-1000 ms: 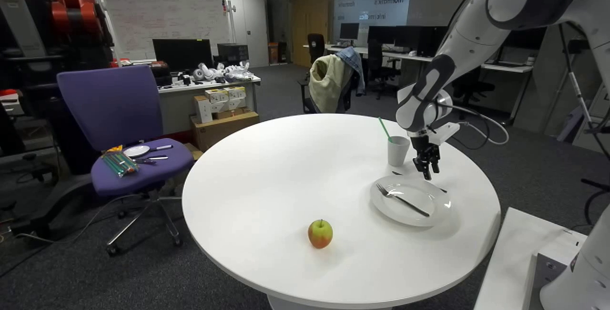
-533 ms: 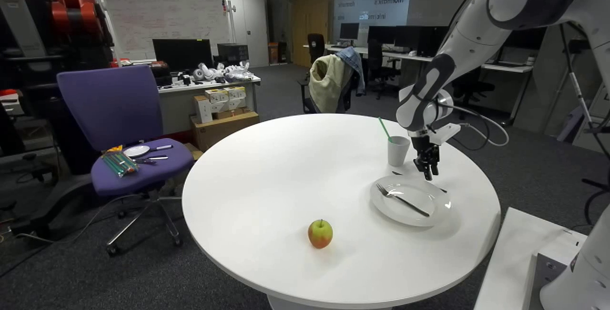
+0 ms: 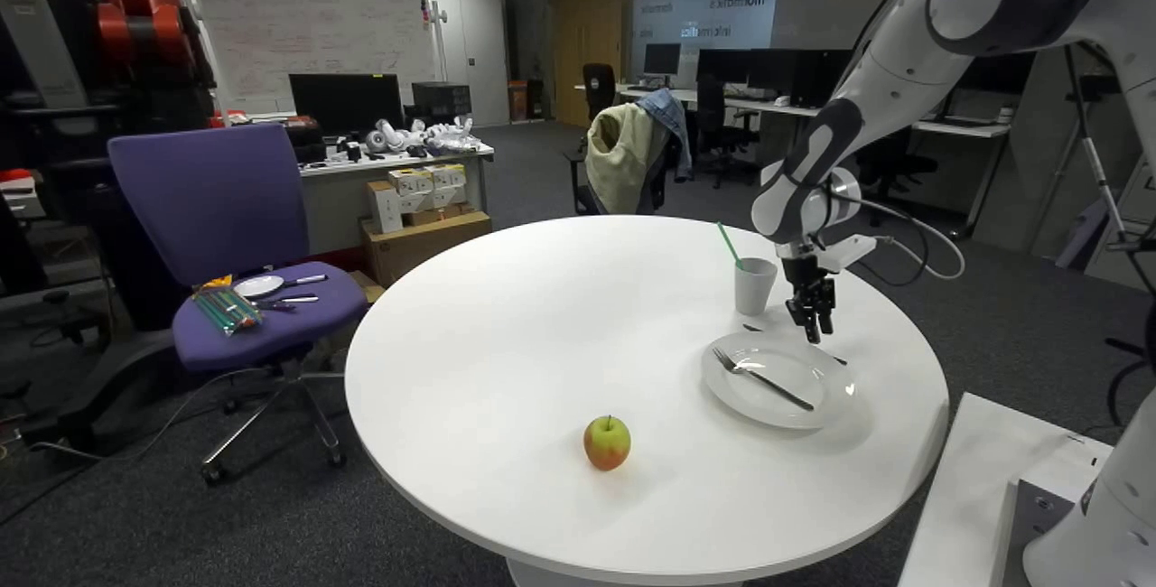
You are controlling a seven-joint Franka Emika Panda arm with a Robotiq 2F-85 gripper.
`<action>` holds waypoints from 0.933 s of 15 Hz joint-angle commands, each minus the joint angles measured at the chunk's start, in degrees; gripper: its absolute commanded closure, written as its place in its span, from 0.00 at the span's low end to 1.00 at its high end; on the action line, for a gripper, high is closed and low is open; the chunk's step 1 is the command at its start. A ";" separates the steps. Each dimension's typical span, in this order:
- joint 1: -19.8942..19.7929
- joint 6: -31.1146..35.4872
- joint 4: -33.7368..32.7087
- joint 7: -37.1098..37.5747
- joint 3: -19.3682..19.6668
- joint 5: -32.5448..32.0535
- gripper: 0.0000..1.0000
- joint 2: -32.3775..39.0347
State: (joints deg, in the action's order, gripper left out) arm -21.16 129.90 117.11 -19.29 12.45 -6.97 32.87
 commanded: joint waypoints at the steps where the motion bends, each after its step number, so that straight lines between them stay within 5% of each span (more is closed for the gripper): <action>1: -1.78 -2.82 -1.70 -2.54 -1.09 1.57 0.50 -0.31; 14: -1.88 -2.55 -0.72 -6.76 -0.33 -1.40 0.40 -0.67</action>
State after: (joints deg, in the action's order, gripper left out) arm -21.91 129.07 116.62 -23.03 12.46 -7.01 32.87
